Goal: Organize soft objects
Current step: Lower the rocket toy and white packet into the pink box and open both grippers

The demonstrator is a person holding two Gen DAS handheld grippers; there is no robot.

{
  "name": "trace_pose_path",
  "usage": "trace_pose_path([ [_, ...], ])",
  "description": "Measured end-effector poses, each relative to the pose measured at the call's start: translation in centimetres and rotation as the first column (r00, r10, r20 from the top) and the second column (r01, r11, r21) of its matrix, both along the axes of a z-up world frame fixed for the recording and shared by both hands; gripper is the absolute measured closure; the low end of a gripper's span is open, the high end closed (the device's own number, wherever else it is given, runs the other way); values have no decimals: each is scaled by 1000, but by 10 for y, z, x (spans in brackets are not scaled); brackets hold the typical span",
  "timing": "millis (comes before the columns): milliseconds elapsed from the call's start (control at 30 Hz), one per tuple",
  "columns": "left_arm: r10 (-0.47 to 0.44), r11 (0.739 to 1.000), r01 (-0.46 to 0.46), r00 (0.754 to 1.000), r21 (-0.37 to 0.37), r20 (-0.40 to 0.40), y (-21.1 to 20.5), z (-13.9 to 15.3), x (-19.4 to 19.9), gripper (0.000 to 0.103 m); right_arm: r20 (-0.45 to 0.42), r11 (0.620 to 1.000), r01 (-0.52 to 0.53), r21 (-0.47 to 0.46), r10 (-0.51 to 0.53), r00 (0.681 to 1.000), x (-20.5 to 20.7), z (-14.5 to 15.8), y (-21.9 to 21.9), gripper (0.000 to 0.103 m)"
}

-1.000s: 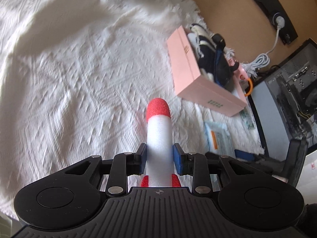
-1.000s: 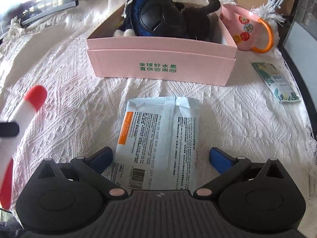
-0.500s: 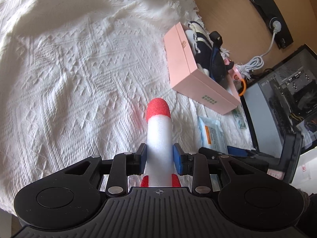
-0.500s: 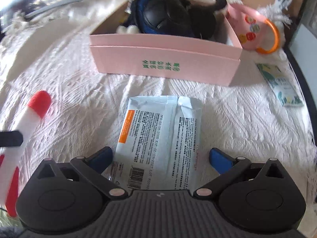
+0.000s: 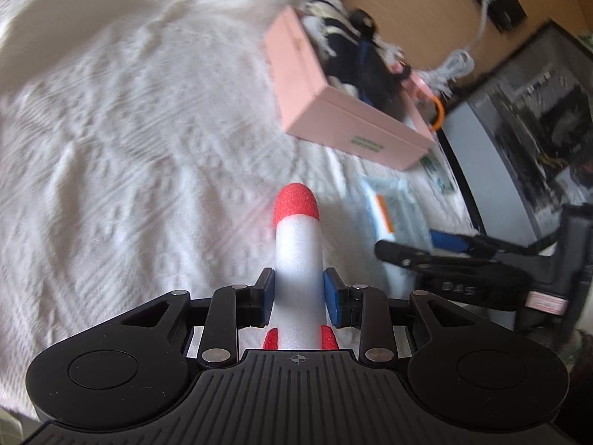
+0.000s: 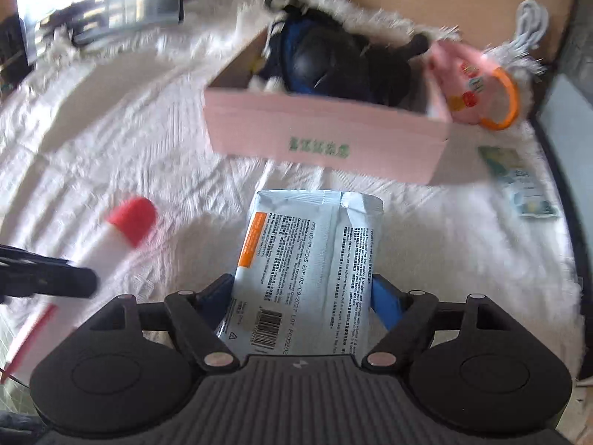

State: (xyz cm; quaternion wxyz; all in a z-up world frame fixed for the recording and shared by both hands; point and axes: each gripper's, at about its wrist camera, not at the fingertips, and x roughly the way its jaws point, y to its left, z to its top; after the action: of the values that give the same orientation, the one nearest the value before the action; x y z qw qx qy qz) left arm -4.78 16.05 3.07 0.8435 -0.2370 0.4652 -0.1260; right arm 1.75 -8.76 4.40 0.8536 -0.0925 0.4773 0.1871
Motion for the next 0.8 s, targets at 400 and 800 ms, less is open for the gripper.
trace_pose_path([
  [400, -75, 997, 71, 932, 24, 356, -66, 122, 150, 71, 277, 990, 132, 58, -143, 950, -36, 80, -69, 25],
  [800, 30, 988, -66, 969, 138, 246, -137, 34, 252, 67, 304, 978, 198, 71, -210, 929, -36, 56, -96, 25],
])
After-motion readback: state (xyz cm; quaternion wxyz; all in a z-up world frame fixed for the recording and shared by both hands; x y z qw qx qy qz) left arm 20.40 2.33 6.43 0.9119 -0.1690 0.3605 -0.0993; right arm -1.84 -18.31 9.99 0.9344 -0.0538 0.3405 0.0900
